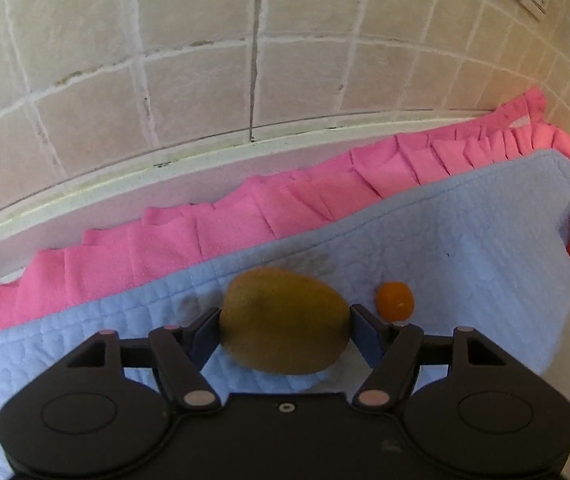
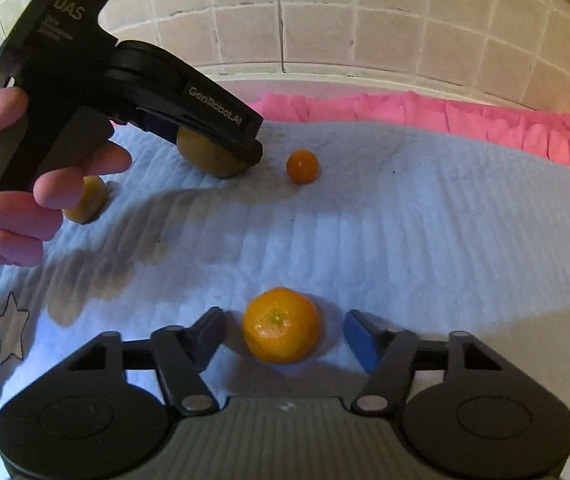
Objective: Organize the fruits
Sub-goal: 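Carry the kiwi and tangerine into the red box and release them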
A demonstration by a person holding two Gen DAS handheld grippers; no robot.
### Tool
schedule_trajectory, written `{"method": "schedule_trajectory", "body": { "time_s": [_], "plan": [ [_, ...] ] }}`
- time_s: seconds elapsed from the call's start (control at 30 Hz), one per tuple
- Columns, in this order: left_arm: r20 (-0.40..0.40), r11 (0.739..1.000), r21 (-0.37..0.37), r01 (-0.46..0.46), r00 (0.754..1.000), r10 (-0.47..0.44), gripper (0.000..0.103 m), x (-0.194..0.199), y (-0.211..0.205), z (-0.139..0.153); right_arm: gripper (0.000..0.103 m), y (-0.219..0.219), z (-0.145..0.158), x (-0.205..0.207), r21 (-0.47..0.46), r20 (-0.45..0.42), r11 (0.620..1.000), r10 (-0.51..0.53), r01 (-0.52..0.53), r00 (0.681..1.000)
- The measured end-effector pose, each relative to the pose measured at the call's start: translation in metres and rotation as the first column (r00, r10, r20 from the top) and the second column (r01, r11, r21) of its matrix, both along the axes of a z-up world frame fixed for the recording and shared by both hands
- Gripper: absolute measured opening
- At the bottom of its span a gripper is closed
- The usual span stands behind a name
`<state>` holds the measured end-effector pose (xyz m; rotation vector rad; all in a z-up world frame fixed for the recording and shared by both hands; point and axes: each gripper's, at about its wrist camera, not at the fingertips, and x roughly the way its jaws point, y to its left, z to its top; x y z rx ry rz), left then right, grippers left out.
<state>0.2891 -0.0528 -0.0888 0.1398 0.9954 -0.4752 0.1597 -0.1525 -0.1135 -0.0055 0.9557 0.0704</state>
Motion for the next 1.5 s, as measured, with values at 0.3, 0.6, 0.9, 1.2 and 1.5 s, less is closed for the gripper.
{"method": "schedule_trajectory", "body": {
  "time_s": [0.3, 0.6, 0.9, 1.2, 1.5],
  "plan": [
    [0.051, 0.999, 0.032, 0.006, 0.999, -0.008, 0.080, -0.007, -0.003, 0.002, 0.041, 0.015, 0.001, -0.010, -0.057, 0.047, 0.998, 0.030, -0.028, 0.998],
    [0.121, 0.998, 0.029, 0.054, 0.991, -0.057, 0.080, -0.039, -0.017, 0.046, 0.041, 0.014, 0.032, -0.043, -0.016, 0.148, 0.999, 0.043, -0.041, 0.988],
    [0.265, 0.959, -0.051, 0.280, 0.929, -0.258, 0.080, -0.092, -0.110, 0.117, 0.041, -0.075, 0.090, -0.105, -0.025, 0.304, 0.977, -0.195, 0.213, 0.933],
    [0.303, 0.803, -0.108, 0.586, 0.789, -0.534, 0.080, -0.160, -0.245, 0.135, 0.041, -0.208, 0.109, -0.188, -0.081, 0.299, 0.841, -0.491, 0.535, 0.818],
    [0.214, 0.682, -0.152, 0.716, 0.697, -0.684, 0.080, -0.201, -0.347, 0.104, 0.041, -0.314, 0.107, -0.224, -0.134, 0.196, 0.749, -0.622, 0.649, 0.758]
  ]
}}
